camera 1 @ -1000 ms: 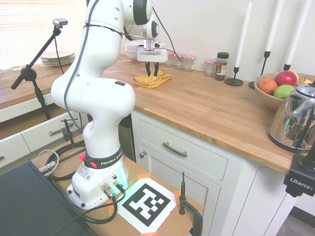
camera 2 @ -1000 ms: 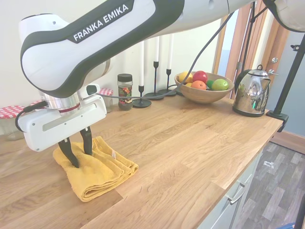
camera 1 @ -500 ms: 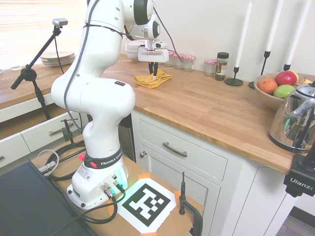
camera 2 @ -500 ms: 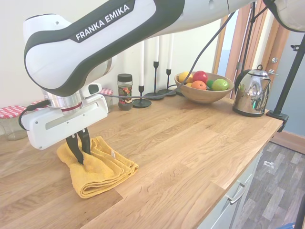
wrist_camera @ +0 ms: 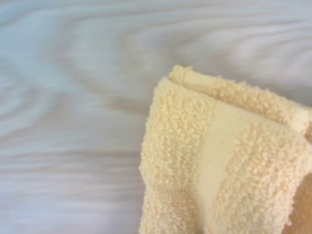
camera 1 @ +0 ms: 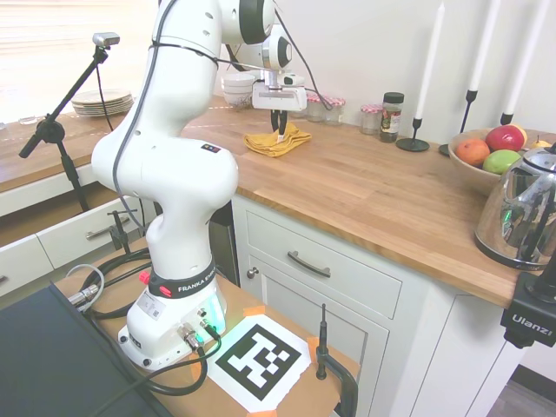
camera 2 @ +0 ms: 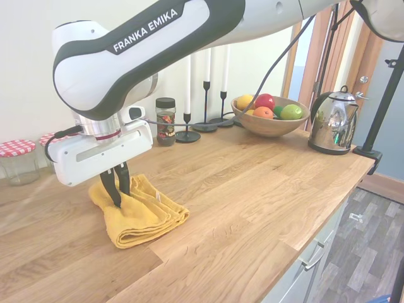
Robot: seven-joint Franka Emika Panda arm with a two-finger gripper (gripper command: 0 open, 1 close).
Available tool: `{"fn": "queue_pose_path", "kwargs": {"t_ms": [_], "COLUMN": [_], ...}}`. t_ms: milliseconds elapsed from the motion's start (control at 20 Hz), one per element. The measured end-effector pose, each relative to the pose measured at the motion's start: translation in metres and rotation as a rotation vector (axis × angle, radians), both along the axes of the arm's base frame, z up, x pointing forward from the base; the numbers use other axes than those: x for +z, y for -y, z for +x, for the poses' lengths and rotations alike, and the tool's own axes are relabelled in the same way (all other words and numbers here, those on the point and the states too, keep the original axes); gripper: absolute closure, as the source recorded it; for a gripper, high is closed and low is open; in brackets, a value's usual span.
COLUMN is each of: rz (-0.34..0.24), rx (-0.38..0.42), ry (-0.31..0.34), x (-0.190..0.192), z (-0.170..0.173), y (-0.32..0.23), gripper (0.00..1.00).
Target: Wipe the counter
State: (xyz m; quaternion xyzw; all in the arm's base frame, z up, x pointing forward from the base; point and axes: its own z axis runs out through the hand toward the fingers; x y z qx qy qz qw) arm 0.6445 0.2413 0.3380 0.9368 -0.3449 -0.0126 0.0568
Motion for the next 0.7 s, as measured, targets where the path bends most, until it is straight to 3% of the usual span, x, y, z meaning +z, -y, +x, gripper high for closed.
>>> {"fn": "queue_pose_path", "kwargs": {"t_ms": [700], "rz": [0.046], "rx": [-0.109], "ry": [0.011], "x": [0.001], "z": [-0.005], "y": [0.173], "gripper": [1.00]}}
